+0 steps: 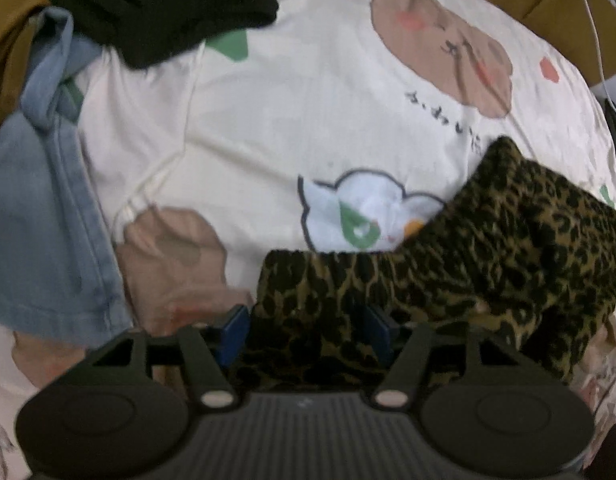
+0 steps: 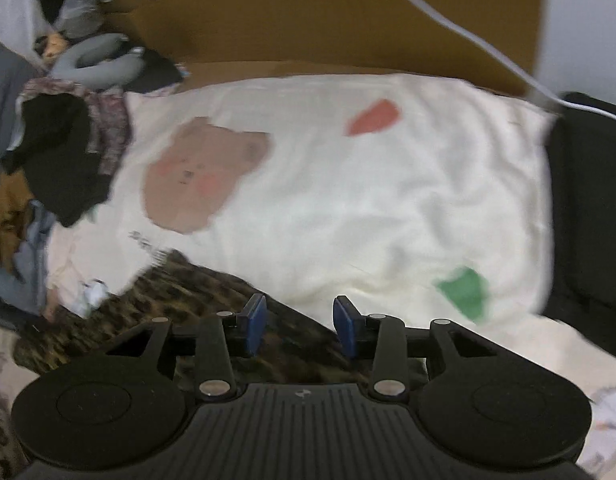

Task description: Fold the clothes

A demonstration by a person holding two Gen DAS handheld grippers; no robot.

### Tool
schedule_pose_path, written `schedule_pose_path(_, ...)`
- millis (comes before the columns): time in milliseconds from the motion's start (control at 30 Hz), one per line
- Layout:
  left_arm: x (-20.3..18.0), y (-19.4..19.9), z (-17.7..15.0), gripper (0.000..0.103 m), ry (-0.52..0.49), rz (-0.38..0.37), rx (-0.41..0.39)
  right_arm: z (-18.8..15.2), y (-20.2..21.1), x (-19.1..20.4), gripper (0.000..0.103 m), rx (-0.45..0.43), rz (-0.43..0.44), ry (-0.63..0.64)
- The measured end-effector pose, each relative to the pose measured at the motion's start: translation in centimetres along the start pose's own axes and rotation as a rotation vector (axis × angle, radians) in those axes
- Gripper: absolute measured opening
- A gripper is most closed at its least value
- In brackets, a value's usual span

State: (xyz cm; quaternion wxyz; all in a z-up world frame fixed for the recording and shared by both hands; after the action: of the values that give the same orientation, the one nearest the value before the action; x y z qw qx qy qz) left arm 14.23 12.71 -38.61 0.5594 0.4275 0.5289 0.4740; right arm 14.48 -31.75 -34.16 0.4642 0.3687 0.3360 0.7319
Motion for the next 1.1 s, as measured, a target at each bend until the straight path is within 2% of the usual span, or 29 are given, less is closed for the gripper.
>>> schedule_pose_path(100, 0.3, -0.3, -0.7, 0.069, 0.001, -0.008, 0.005, 1.5, -2.0, 2.4, 0.045, 0.009, 0.030, 0.076)
schedule_pose_path(267, 0.8, -0.7, -1.3, 0.071, -0.001, -0.020, 0.006, 2.1, -5.3, 5.3, 0.045, 0.070, 0.073, 0.157)
schedule_pose_path(500, 1.3, -1.4, -2.0, 0.073, -0.007, -0.028, 0.013, 2.6, -9.4, 8.5, 0.049, 0.133, 0.074, 0.330)
schedule_pose_path(633, 1.5, -0.5, -1.7, 0.071, -0.014, -0.036, -0.006, 3.2, -11.5, 10.5, 0.051, 0.147, 0.089, 0.414)
schedule_pose_path(767, 2.0, 0.6, -1.2, 0.065, -0.002, -0.041, -0.040, 3.5, -13.0, 12.0, 0.051, 0.156, 0.105, 0.449)
schedule_pose_path(900, 2.6, 0.5, -0.5, 0.065, 0.001, -0.026, -0.061, 3.5, -14.2, 12.4, 0.052, 0.171, 0.106, 0.459)
schedule_pose_path(967, 2.6, -0.4, -0.6, 0.064, -0.004, -0.018, -0.041, 3.2, -14.6, 12.4, 0.056, 0.186, 0.106, 0.464)
schedule_pose_path(1100, 2.2, -1.8, -1.2, 0.064, -0.009, -0.019, -0.006, 2.4, -15.4, 12.0, 0.072, 0.236, 0.105, 0.471)
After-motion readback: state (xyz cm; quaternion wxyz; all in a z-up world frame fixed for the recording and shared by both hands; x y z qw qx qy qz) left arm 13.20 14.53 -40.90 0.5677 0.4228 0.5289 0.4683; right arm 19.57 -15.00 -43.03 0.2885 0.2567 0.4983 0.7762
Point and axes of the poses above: each gripper's, at about its wrist camera, not at the fingertips, and y roughly against the way its jaws point, x to its left, z to its top, the point moved 4 cm from there along -y, roughly the way its jaws point, and after that the axes turned 10 degrees about y, right-handed, at the moved point
